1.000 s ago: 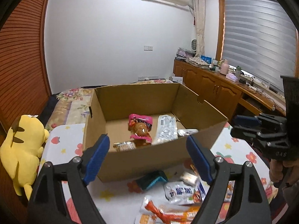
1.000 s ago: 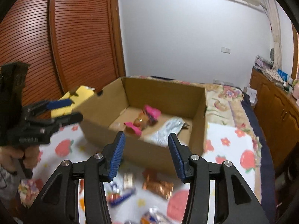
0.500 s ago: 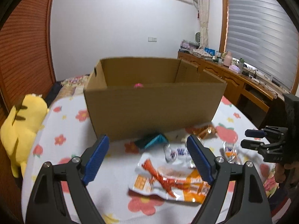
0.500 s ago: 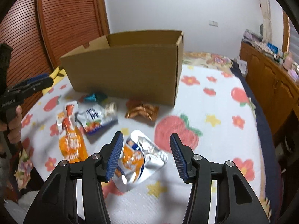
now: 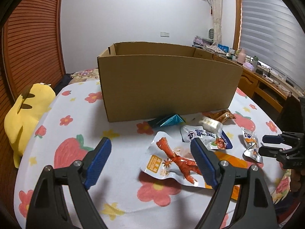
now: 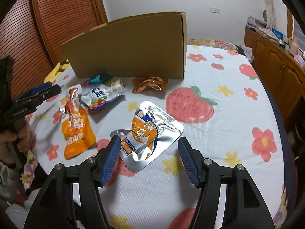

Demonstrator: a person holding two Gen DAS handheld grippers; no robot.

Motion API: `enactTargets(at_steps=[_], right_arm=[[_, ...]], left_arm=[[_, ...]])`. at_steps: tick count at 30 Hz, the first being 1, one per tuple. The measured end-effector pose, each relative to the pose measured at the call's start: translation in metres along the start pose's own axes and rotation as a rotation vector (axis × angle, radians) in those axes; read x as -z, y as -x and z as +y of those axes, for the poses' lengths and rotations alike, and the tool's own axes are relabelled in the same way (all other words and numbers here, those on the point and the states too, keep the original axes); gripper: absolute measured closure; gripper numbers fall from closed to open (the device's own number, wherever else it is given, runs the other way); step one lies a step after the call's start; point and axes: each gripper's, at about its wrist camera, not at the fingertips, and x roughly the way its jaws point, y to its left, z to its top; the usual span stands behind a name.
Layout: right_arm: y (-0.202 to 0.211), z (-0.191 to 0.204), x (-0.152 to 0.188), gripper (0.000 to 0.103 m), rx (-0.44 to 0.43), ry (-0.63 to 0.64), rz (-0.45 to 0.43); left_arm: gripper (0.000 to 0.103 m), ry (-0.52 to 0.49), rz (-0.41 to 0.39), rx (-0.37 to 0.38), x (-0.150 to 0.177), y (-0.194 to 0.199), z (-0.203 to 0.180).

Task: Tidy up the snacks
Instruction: 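Move both tools back to the table and approach the silver-orange pouch with the right tool, then grasp the silver-orange pouch with the right tool while the left tool grasps the orange chicken-feet pack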

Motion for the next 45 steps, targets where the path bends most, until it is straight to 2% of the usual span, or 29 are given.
enactTargets(at_steps=[9, 20, 31, 40, 43, 45], right_arm=[[-0.013, -0.003, -0.008, 0.039, -0.023, -0.050, 0.019], [-0.025, 0.007, -0.020, 0.039, 0.092, 0.011, 0.017], [-0.009, -0.005, -0.004, 0.039, 0.122, 0.044, 0.051], [-0.012, -0.007, -0.021, 0.039, 0.030, -0.041, 0.019], [-0.023, 0.002, -0.027, 0.039, 0.060, -0.011, 0.029], [-0.030, 0.006, -0.028, 0.039, 0.117, 0.031, 0.041]], left_arm=[[0.017, 0.027, 0.016, 0.023, 0.005, 0.001, 0.000], [0.017, 0.007, 0.033, 0.049, 0.011, 0.003, -0.019], [0.017, -0.007, 0.039, 0.062, 0.014, 0.004, -0.027], [0.017, 0.013, 0.084, 0.063, 0.018, -0.001, -0.035], [0.017, 0.042, 0.105, 0.057, 0.021, -0.003, -0.036], [0.017, 0.057, 0.125, 0.055, 0.023, -0.005, -0.037]])
